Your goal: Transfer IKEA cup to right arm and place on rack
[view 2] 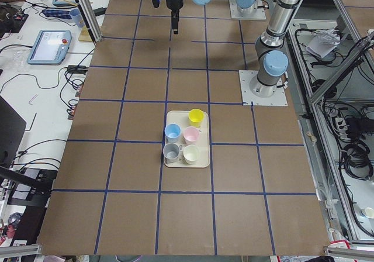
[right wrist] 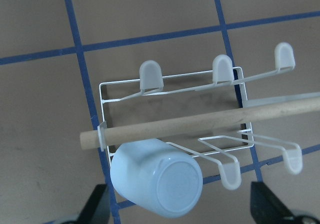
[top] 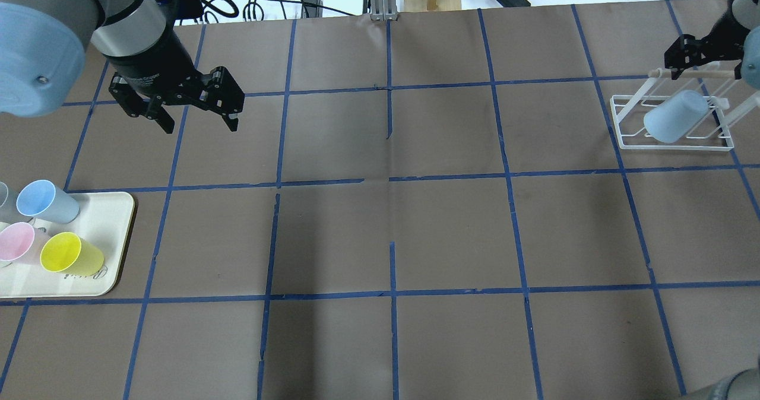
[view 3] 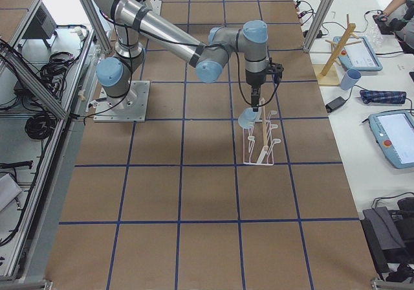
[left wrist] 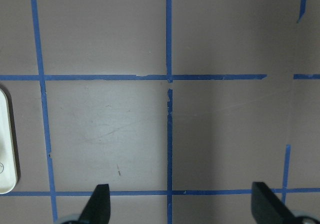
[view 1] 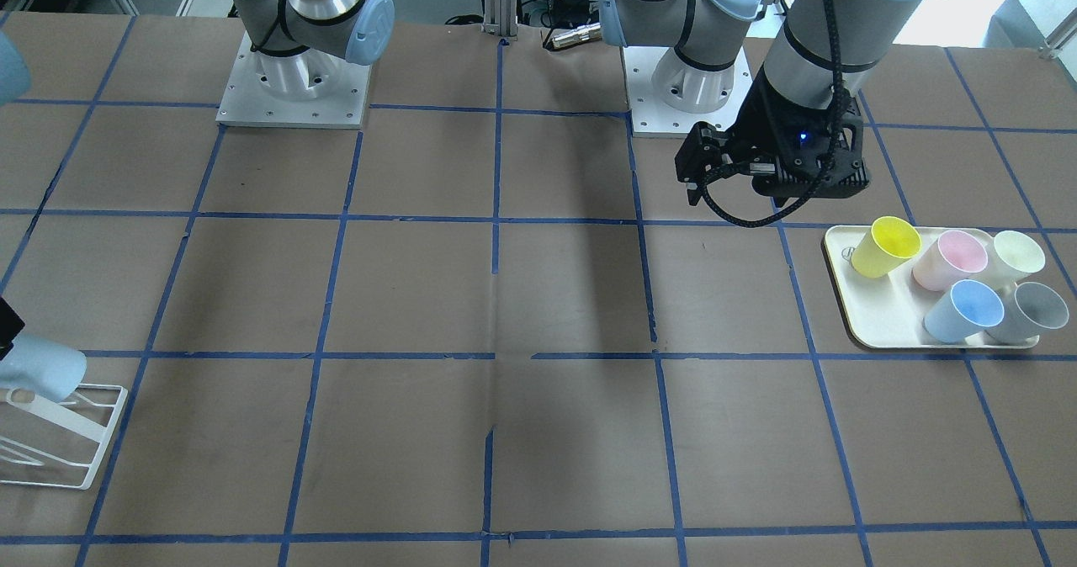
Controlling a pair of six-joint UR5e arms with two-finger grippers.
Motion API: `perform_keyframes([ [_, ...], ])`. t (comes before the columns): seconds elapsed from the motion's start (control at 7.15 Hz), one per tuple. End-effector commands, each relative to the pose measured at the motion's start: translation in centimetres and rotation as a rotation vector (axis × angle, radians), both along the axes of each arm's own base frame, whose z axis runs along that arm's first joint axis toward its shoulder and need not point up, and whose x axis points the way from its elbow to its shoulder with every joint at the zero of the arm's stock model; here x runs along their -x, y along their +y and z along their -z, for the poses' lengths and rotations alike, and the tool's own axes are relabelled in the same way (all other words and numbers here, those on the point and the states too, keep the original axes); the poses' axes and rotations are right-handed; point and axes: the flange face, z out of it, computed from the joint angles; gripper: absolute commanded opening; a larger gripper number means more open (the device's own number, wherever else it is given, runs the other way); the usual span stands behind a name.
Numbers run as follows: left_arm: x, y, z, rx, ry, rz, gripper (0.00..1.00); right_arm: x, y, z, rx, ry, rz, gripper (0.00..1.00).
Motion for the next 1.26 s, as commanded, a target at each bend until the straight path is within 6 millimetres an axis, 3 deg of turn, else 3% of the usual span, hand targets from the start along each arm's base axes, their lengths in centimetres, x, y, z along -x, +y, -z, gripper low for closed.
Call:
perform_keyframes([
  [0.0,0.0,0.2,-0.1,0.001,-0.007,0.004,1.0,-1.9,3.8,-5.6,-0.013,-0.011,0.001,1.0],
  [0.28,-0.1,0.3,-0.4,-0.009,-0.008,0.003,1.0,-4.6,7.6,-12.0,-0.048,-0.109,-0.01,1.0],
  [0.42,0.0,0.2,-0.7,-0.002,0.004,0.002,1.0,-6.9,8.8,-14.0,-0.128,-0.146,-0.035,1.0],
  [0.56,-0.1,0.2,-0.6,-0.005,-0.002,0.001,1.0,-10.9,9.3,-15.2,-0.163,-0.175,-0.058,1.0],
  [0.84,-0.1,0.2,-0.5,-0.007,0.002,0.002,1.0,-20.9,9.9,-14.7,-0.215,-0.192,-0.149,1.0],
  [0.98,-0.1,0.2,-0.5,-0.007,0.002,0.002,1.0,-24.8,10.5,-14.1,-0.231,-0.182,-0.236,1.0],
  [1.12,-0.1,0.2,-0.5,-0.007,0.002,0.002,1.0,-25.8,10.3,-13.7,-0.241,-0.181,-0.252,1.0],
])
